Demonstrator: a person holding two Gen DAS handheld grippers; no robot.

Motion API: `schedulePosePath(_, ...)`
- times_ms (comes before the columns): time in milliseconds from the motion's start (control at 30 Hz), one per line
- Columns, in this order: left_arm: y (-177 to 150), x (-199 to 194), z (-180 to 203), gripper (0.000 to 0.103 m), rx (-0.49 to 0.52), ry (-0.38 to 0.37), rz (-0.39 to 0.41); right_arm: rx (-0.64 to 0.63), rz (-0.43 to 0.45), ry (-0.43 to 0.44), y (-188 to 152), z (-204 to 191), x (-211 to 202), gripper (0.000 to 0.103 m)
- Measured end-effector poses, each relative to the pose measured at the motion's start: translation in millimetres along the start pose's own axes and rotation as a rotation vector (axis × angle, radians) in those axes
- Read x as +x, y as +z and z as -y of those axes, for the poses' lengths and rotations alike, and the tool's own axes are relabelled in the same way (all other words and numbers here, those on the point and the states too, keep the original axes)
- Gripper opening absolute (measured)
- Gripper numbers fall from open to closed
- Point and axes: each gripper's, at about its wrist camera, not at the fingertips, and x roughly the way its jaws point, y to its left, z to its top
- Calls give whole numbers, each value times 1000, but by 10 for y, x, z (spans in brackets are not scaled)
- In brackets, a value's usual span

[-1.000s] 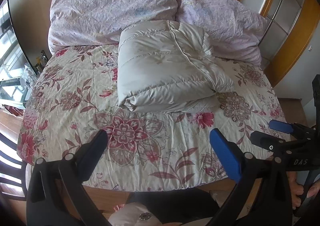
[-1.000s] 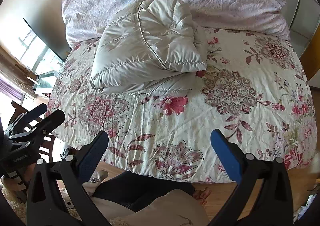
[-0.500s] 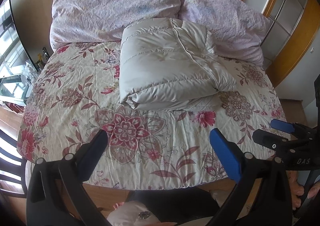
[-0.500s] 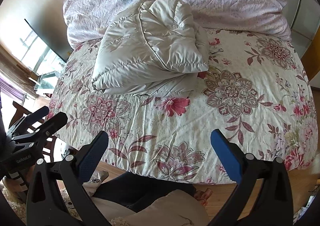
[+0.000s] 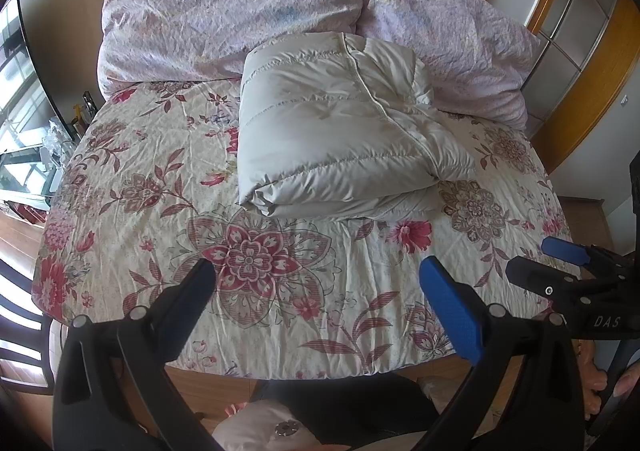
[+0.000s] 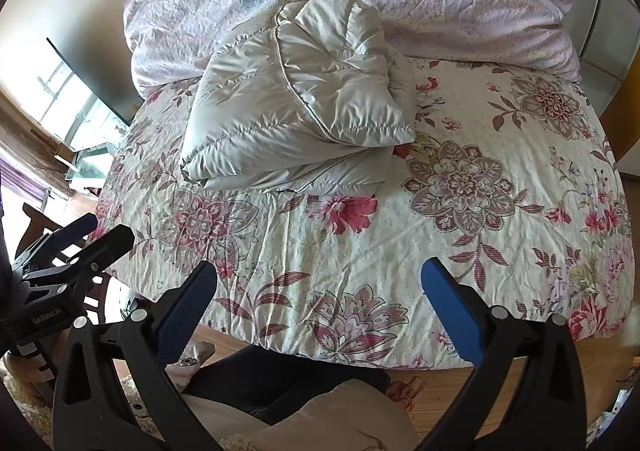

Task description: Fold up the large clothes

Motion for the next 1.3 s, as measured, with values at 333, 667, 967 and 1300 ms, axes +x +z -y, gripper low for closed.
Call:
schedulePosePath(333, 9, 25, 13, 101, 5, -6, -4, 3, 1, -5, 8, 7, 7, 102)
schedulePosePath(667, 26, 30, 8, 101, 5, -9, -4, 6, 1, -10, 29, 31, 34, 102)
schedulePosePath(967, 36, 42, 18, 101, 7, -8, -2, 9, 6, -12, 41, 28, 47, 102)
schedulePosePath(1300, 75, 55, 16, 101, 8, -6, 0, 12, 15, -20, 61, 37, 53, 102)
